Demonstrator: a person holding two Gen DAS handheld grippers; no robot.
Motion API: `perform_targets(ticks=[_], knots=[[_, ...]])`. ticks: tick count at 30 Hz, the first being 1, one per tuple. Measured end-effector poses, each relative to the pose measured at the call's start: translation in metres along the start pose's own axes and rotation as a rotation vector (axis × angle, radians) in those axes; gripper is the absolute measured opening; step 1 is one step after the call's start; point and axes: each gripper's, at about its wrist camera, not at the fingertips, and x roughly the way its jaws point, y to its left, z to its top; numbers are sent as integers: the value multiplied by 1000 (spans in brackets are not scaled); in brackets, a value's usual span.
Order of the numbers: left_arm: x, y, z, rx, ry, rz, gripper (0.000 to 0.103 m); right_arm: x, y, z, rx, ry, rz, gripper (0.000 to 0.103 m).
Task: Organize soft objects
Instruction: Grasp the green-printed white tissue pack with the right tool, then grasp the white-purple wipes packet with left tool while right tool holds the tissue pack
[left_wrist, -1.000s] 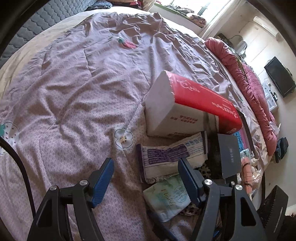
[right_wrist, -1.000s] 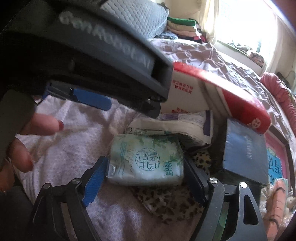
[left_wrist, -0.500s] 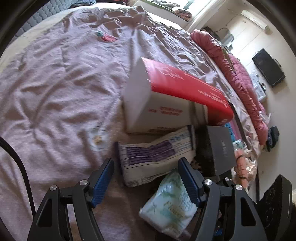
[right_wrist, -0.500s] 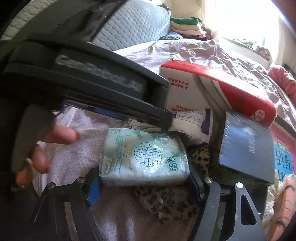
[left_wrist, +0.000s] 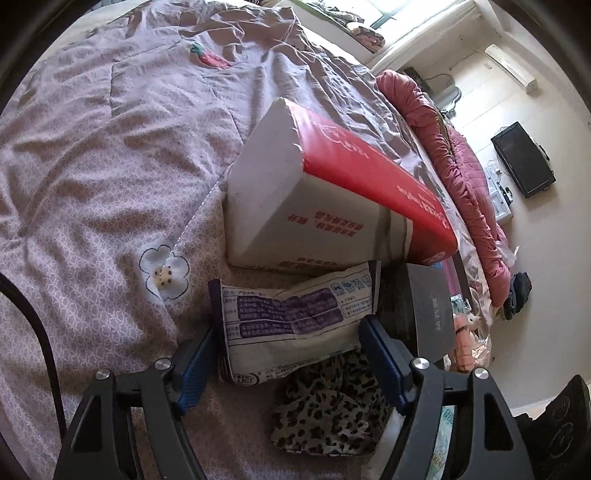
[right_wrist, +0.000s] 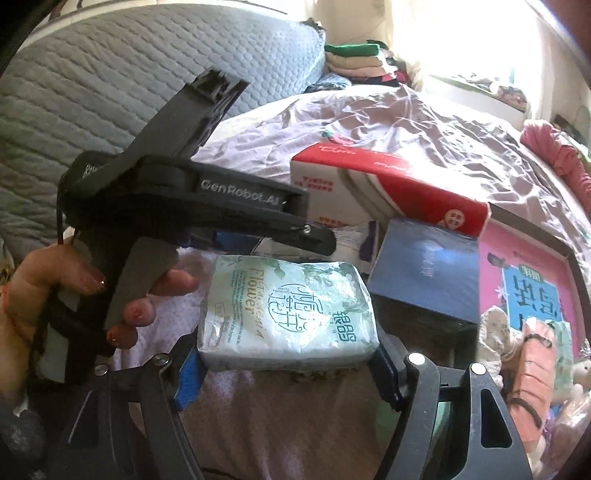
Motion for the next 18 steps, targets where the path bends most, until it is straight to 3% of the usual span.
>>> perform_targets(ticks=[10, 18], knots=[[-6, 20, -1, -67, -31, -45, 48, -5, 4, -3, 5, -5, -1, 76], [-19, 11, -4, 20, -25, 24, 50, -8, -1, -1, 20, -15, 0, 76]])
